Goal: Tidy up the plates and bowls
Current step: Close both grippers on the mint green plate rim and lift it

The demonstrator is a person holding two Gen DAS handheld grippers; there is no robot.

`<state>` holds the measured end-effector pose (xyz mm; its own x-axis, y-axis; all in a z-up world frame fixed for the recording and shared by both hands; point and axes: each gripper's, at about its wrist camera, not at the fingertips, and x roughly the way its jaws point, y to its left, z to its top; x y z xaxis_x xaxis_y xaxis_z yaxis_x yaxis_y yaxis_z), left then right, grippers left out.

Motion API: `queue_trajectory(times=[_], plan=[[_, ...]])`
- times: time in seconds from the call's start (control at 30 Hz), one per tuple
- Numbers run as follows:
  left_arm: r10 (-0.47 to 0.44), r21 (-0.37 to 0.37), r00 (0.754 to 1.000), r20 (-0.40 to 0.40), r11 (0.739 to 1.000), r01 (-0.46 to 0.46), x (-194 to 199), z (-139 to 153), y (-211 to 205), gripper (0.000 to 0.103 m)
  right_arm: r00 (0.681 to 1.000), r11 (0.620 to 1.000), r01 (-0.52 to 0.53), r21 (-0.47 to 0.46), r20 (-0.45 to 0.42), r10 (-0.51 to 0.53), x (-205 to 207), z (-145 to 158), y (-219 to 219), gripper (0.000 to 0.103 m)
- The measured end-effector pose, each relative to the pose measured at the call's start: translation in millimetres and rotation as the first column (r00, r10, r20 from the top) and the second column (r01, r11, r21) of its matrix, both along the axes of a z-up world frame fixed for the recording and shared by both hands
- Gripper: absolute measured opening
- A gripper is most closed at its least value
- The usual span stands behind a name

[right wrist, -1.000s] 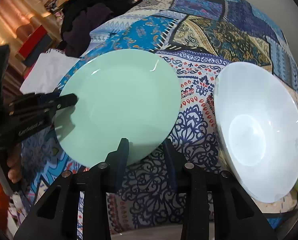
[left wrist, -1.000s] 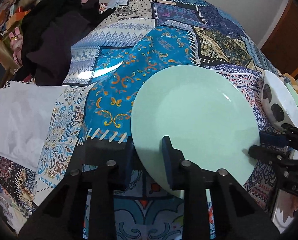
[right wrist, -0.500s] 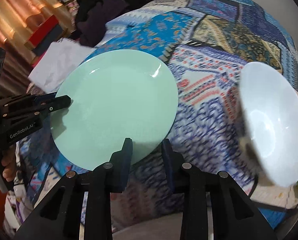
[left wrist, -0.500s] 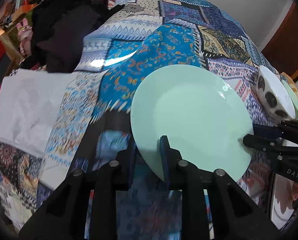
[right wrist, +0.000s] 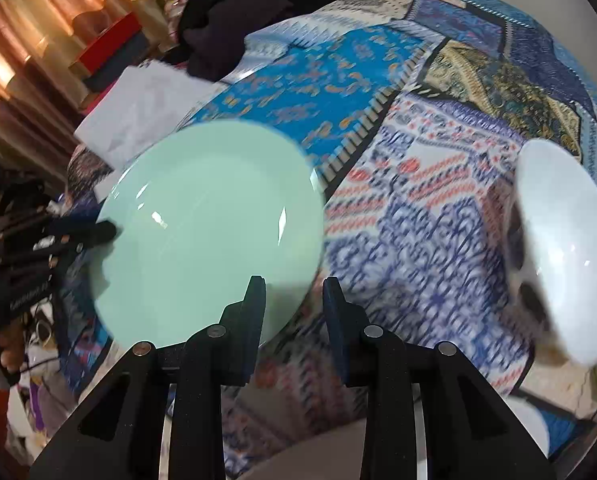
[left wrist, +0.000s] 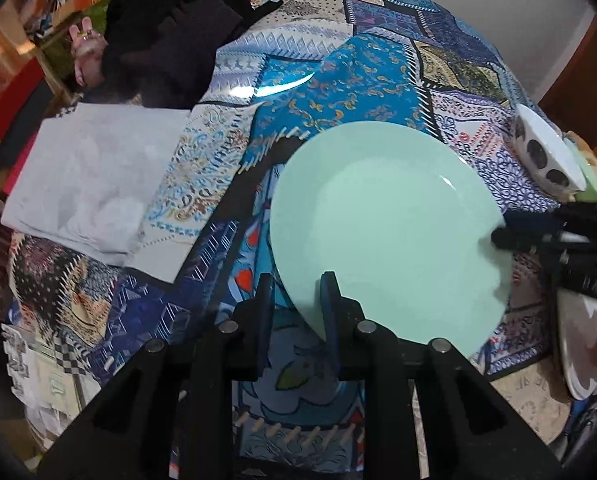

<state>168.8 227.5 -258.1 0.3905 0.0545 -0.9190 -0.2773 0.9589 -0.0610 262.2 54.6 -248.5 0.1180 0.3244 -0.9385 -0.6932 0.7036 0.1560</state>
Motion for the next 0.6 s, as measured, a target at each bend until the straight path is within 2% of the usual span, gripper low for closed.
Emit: queue_trajectory(times=[0.17, 0.23, 0.37, 0.6], plan=[[-0.008, -0.019, 1.0, -0.005, 1.0, 0.008, 11, -8, 5, 0.024, 0.999, 1.0, -0.006, 0.007, -0.048, 0.006, 12, -14, 8, 0.027], [-0.014, -0.033, 1.0, -0.001, 0.999, 0.014, 15, -10, 7, 0.027, 0.998, 0.999, -0.034, 0.003, -0.044, 0.034, 9, -15, 12, 0.03], [-0.014, -0.057, 1.0, 0.014, 0.998, 0.015, 16, -12, 10, 0.027, 0.998, 0.998, -0.057, -0.001, -0.019, 0.057, -1, -14, 18, 0.032], [0.002, -0.052, 1.0, 0.021, 0.999, -0.001, 13, -9, 6, 0.027, 0.999, 1.0, -0.014, 0.009, -0.03, 0.015, 2, -9, 10, 0.024]])
